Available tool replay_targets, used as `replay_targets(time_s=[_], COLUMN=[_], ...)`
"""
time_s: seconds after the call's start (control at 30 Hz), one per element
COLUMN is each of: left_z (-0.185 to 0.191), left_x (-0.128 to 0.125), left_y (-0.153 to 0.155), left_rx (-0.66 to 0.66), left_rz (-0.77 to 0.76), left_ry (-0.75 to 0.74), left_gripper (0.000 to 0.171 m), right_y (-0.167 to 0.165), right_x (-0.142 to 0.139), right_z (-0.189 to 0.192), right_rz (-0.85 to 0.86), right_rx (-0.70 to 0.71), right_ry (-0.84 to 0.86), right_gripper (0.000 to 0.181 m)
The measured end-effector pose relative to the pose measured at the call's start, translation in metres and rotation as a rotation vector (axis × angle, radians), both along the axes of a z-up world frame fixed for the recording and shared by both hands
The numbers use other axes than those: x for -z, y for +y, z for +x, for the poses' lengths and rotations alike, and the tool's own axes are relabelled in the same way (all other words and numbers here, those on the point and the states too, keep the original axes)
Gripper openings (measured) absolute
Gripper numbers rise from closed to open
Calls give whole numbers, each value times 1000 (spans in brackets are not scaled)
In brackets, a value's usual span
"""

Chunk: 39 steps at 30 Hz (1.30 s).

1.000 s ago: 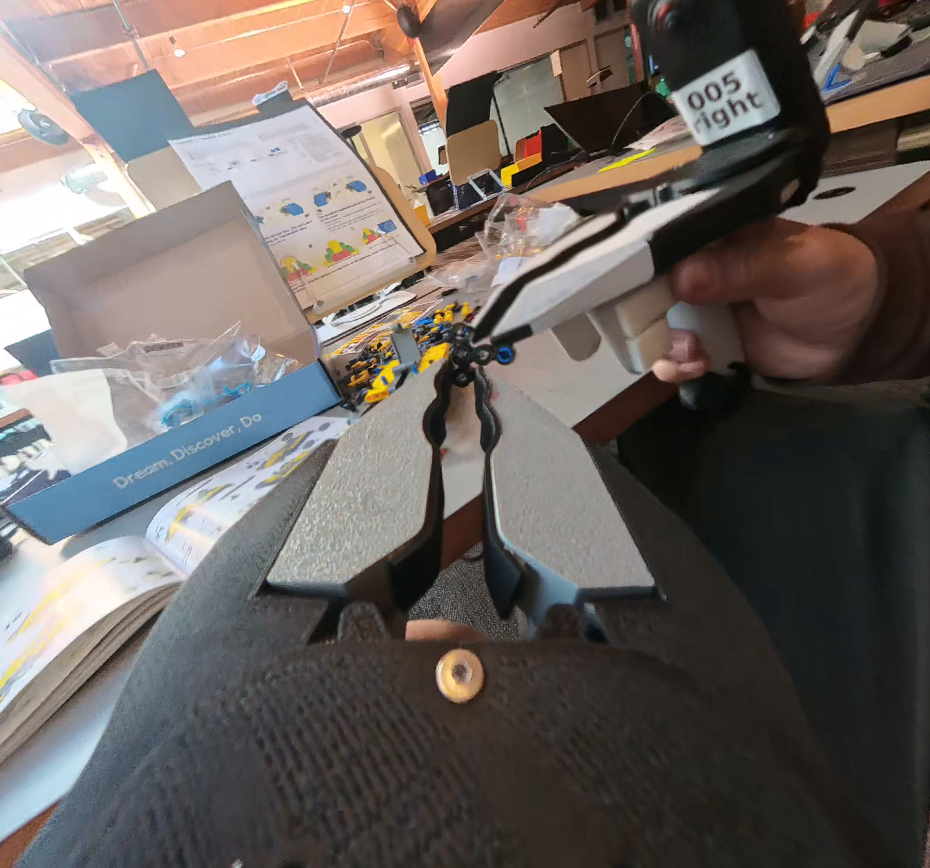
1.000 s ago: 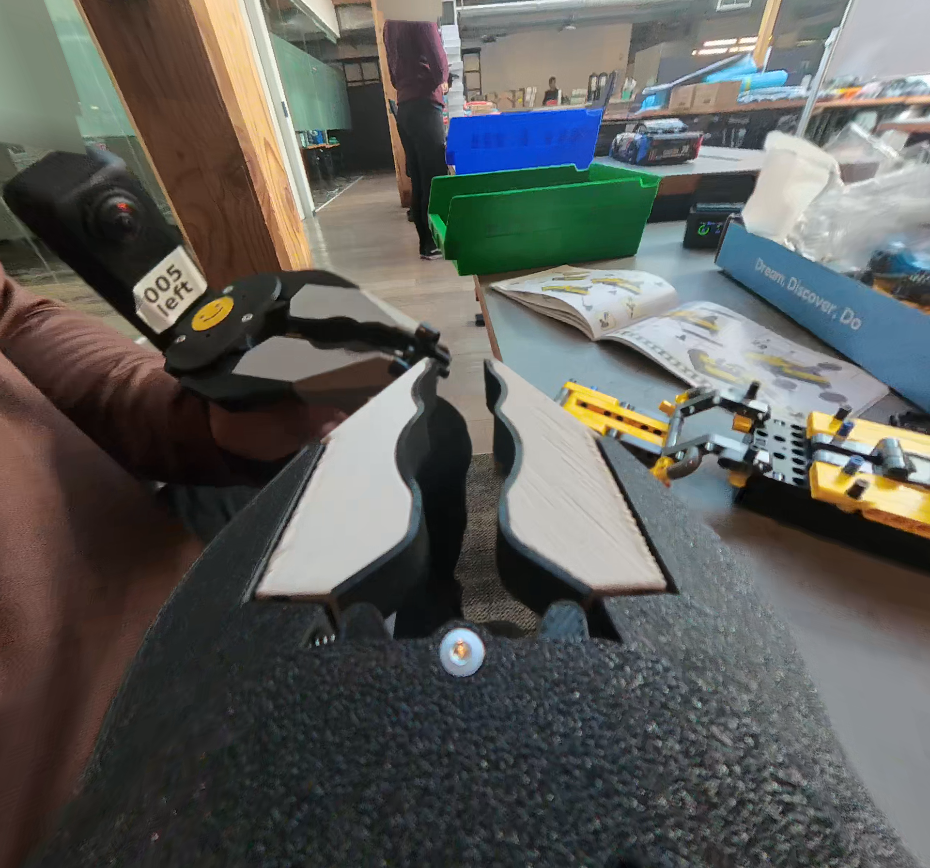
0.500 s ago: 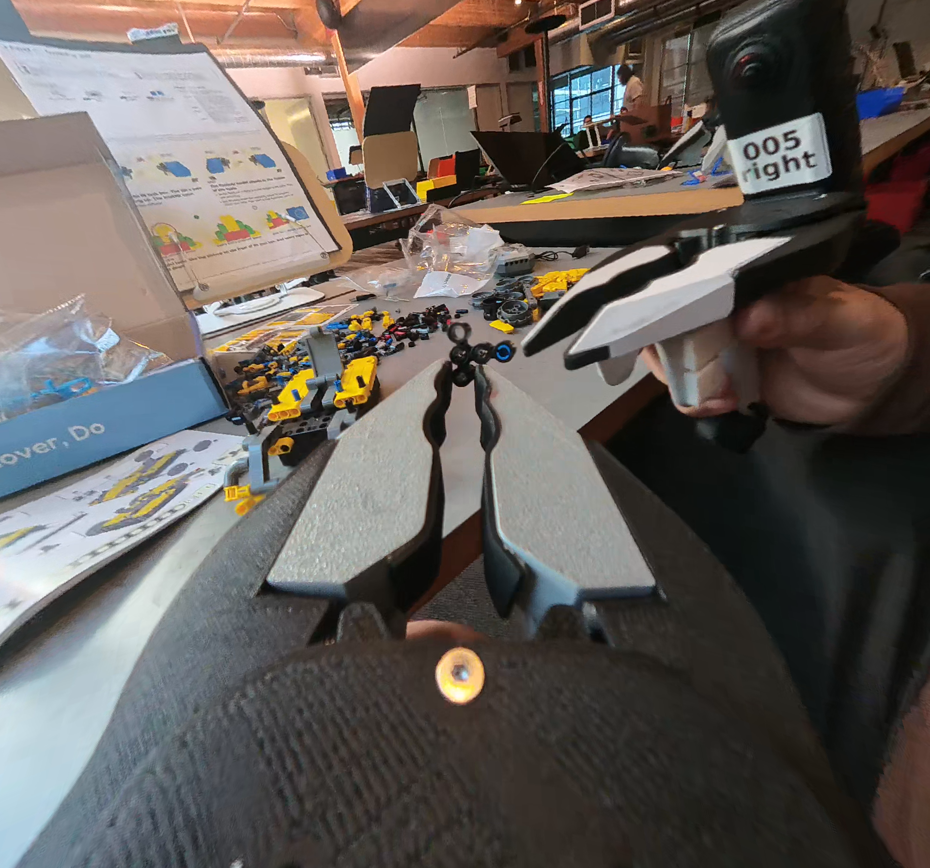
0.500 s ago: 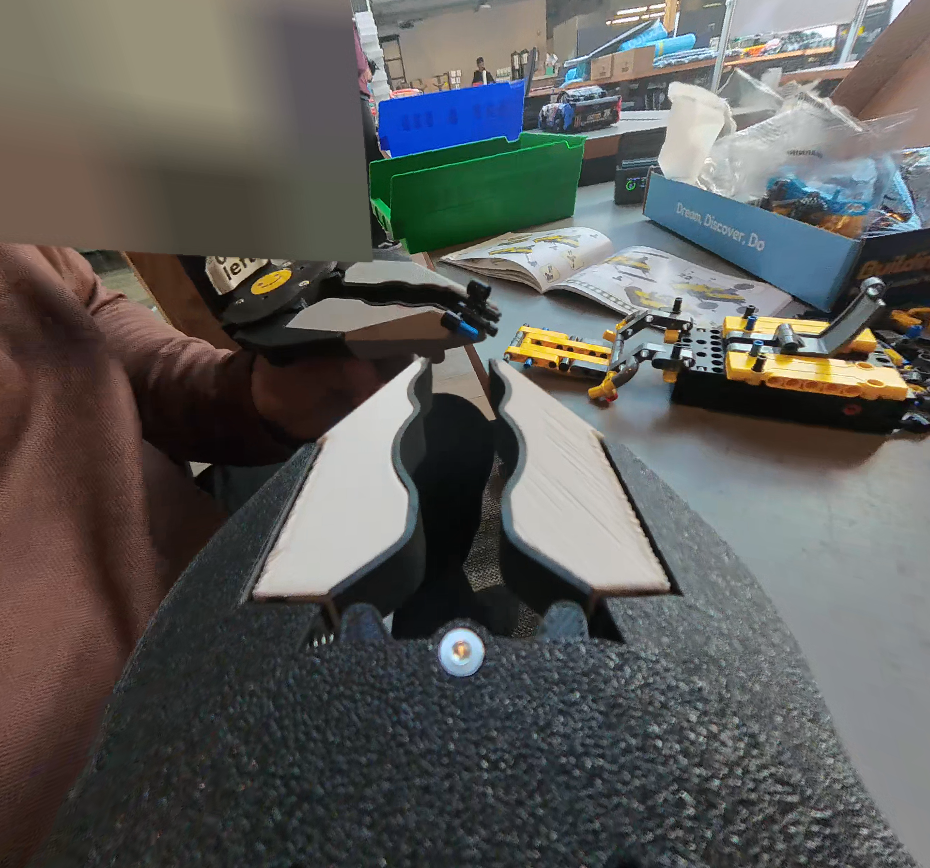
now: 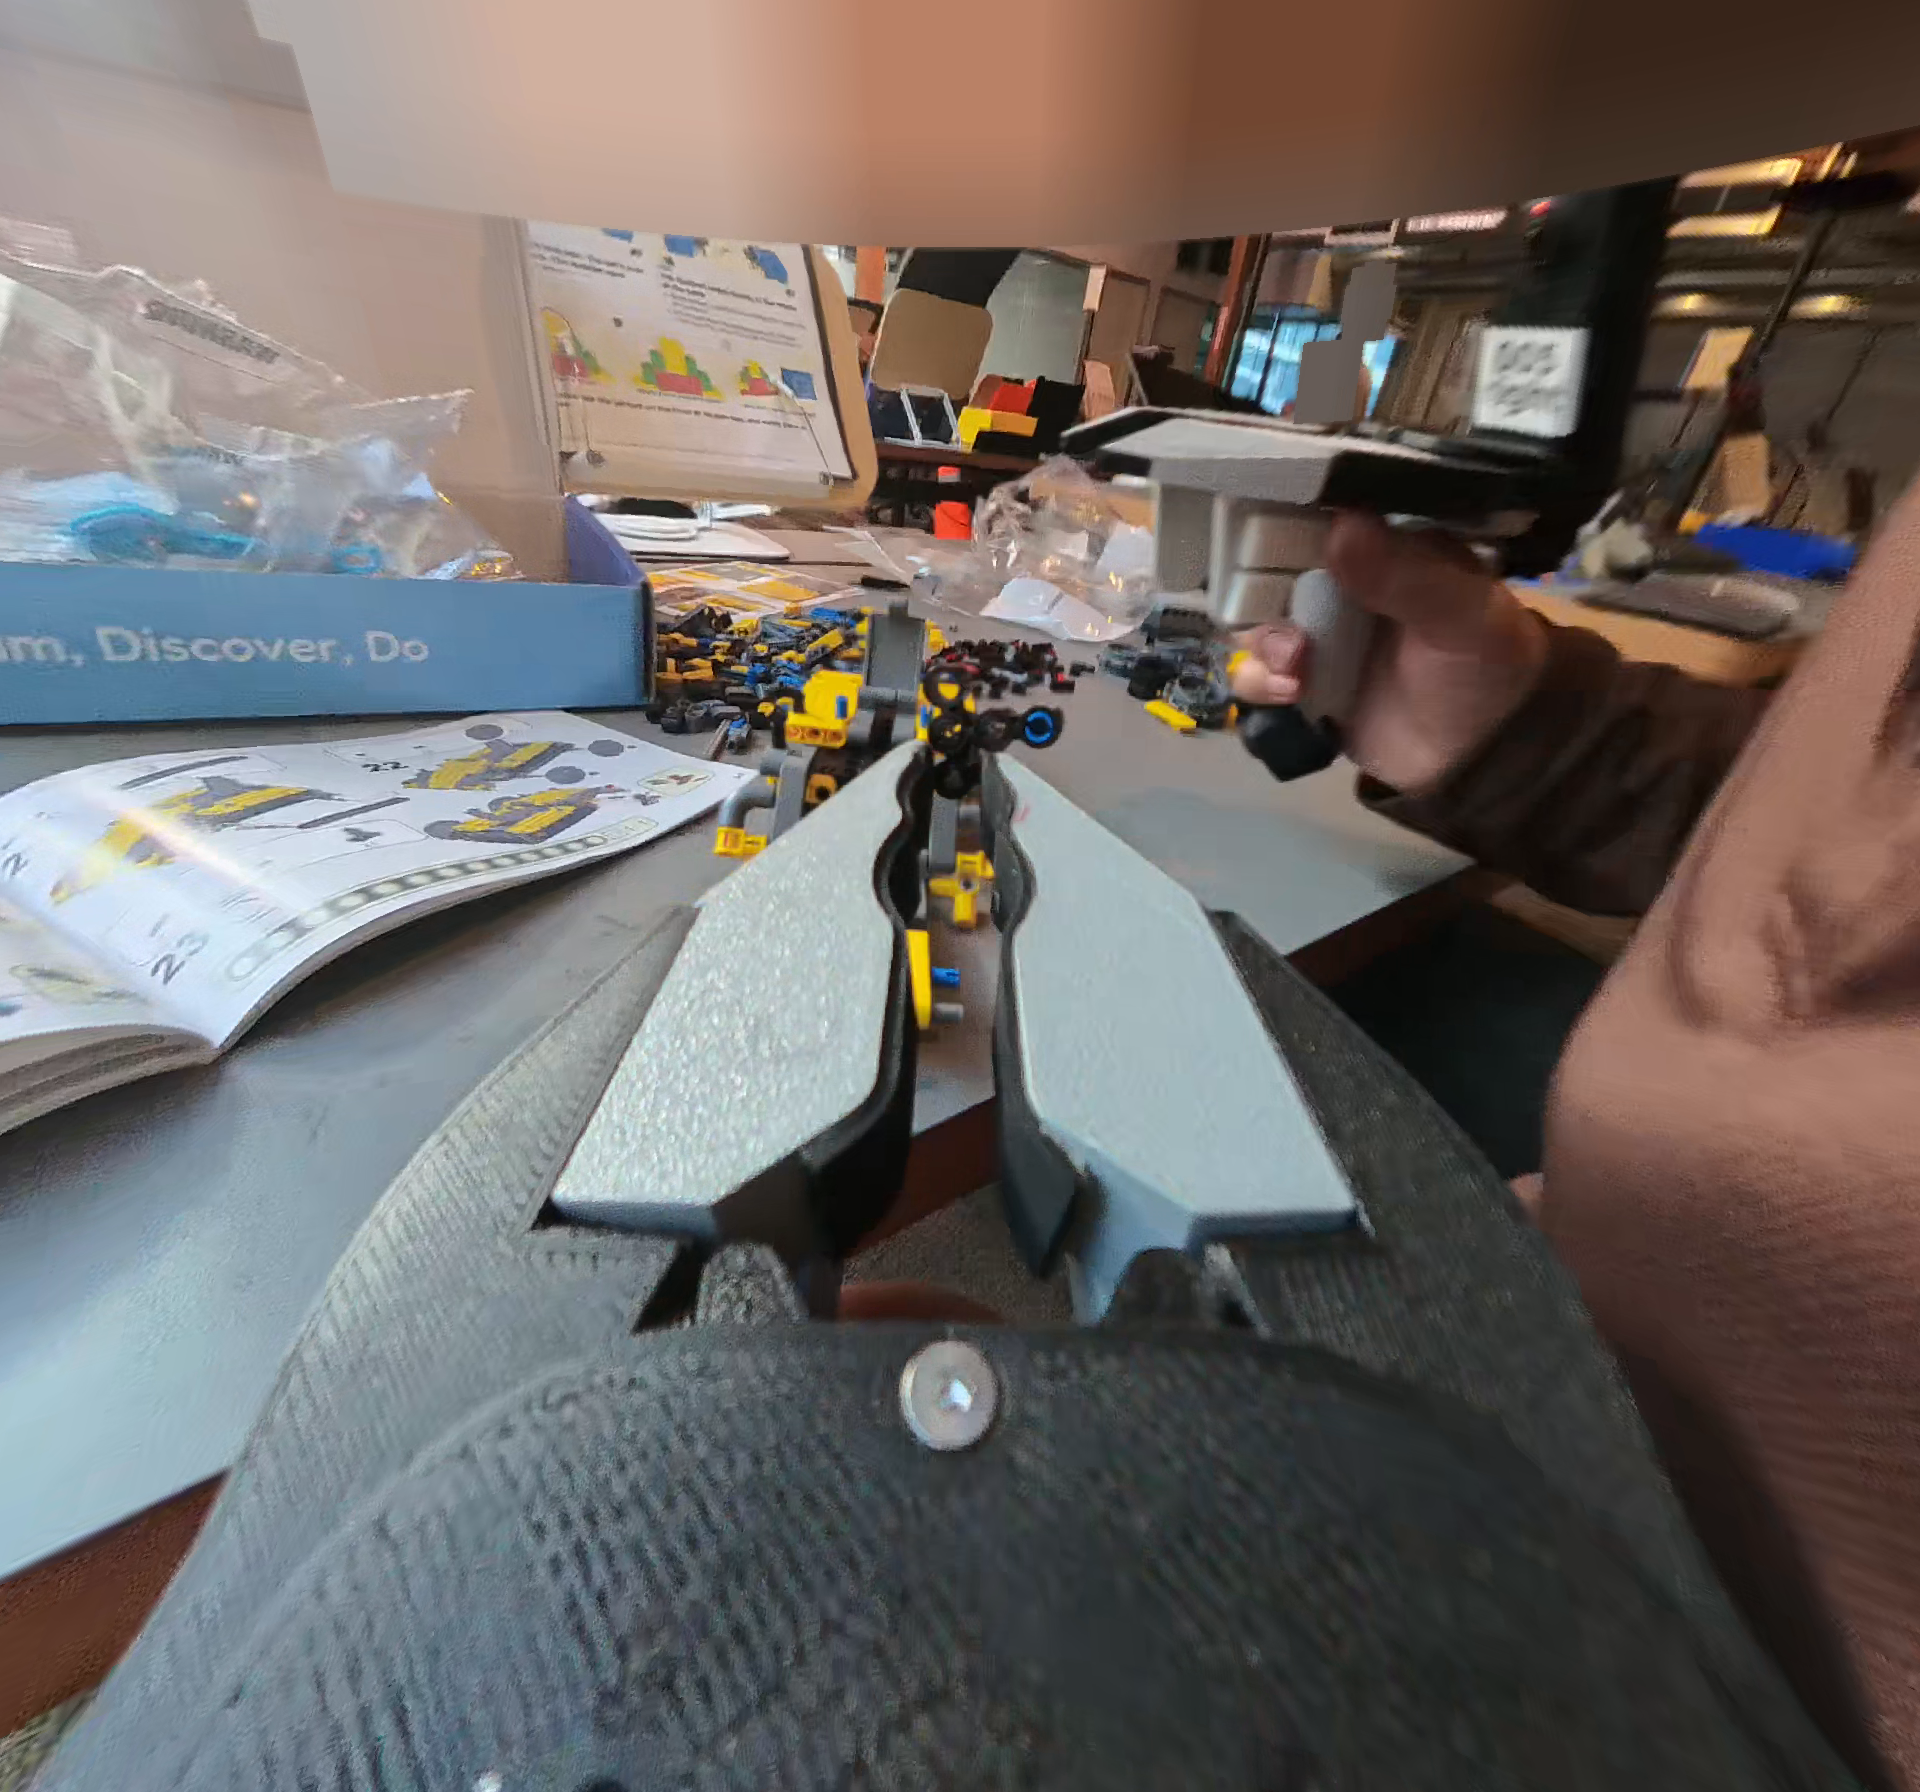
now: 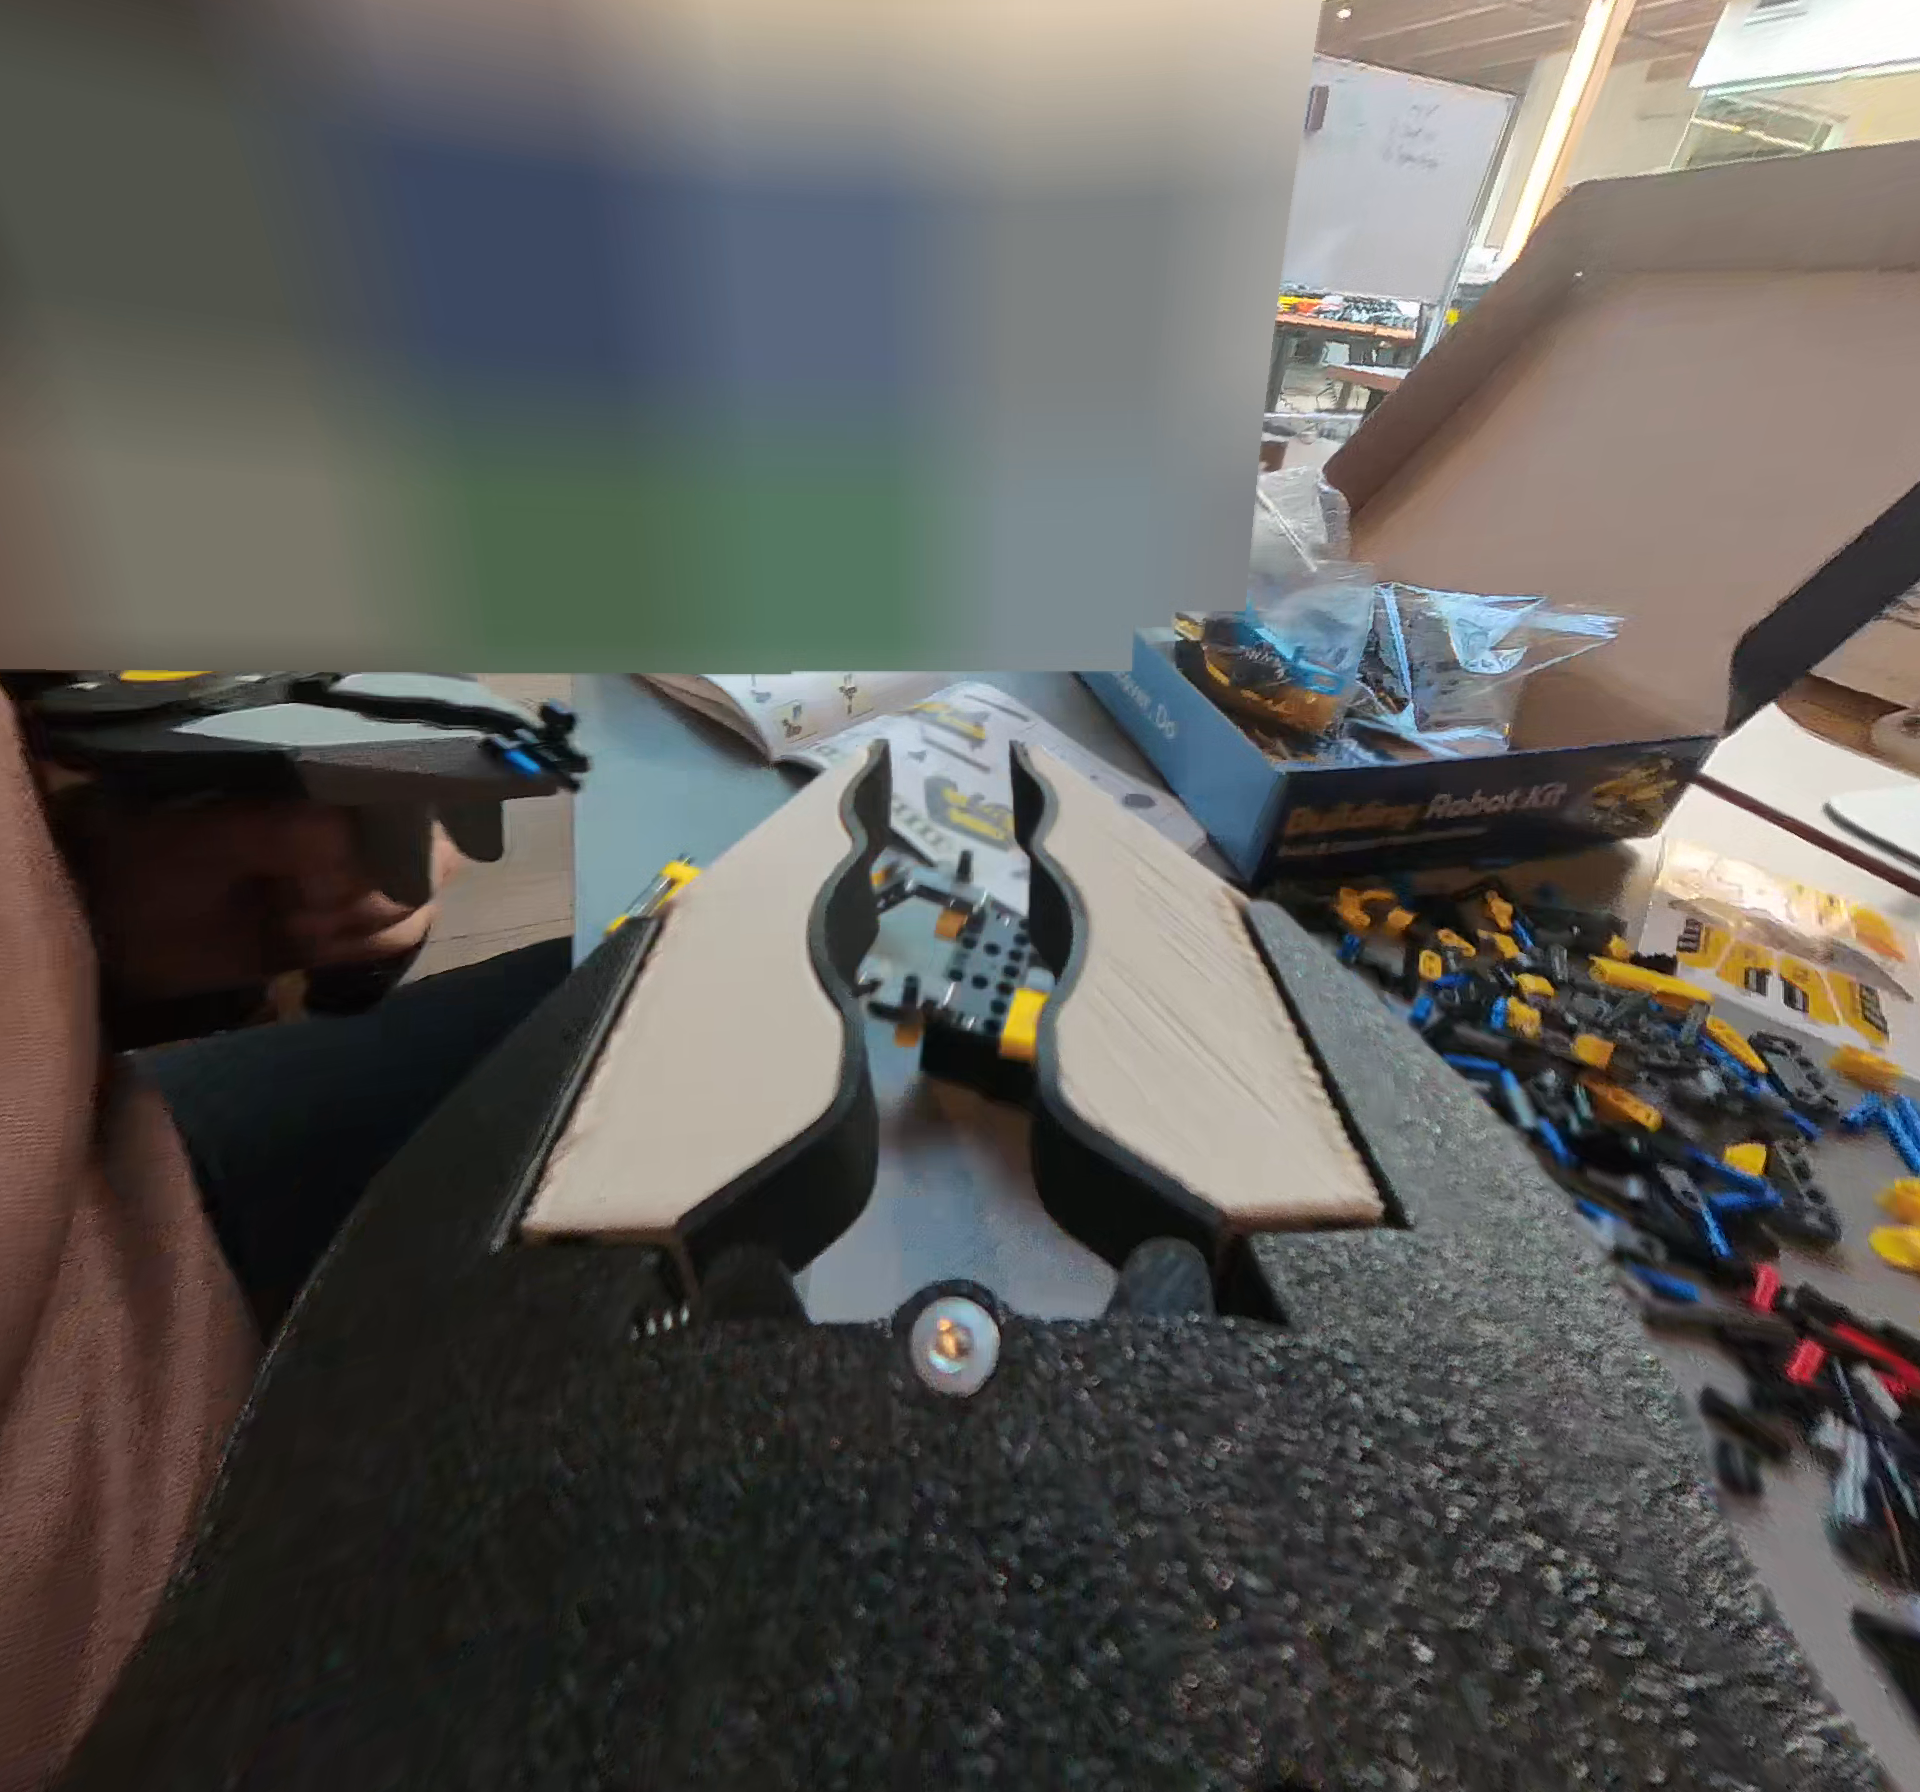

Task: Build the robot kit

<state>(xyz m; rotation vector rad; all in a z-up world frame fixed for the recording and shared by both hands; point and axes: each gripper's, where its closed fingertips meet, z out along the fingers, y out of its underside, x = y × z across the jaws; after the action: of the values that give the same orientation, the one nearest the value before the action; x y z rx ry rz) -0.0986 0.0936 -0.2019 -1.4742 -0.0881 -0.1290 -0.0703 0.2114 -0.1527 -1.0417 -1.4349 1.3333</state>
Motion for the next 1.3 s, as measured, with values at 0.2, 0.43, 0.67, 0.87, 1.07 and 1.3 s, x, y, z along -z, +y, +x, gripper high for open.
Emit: replay_targets(time_s=[0.2,0.43,0.67,0.87,1.07,1.3], left_z=[-19,-46,-35,-2,19,26], left_x=[-22,-33,-28,-40,-41,-48], left_y=[-28,-53,-50,-48,-20,23], left_rx=[-20,-133,-237,-286,-348,-333], left_rz=[92,110,68,97,85,98], left_ry=[-115,-80,71,256,388,438], left_gripper=[5,6,6,6,5,5], right_y=[-18,-96,-165,-169,-148,-106], right_x=[-32,-37,20,19,4,0], right_z=[-74,-77,-42,-18,0,6], right_rz=[21,-117,-174,-113,-97,-111], right_rx=[-124,-360,-466,-473,-365,-229], right_ry=[-52,-158,-207,-148,-81,-76], right_gripper=[20,15,15,16,20,23])
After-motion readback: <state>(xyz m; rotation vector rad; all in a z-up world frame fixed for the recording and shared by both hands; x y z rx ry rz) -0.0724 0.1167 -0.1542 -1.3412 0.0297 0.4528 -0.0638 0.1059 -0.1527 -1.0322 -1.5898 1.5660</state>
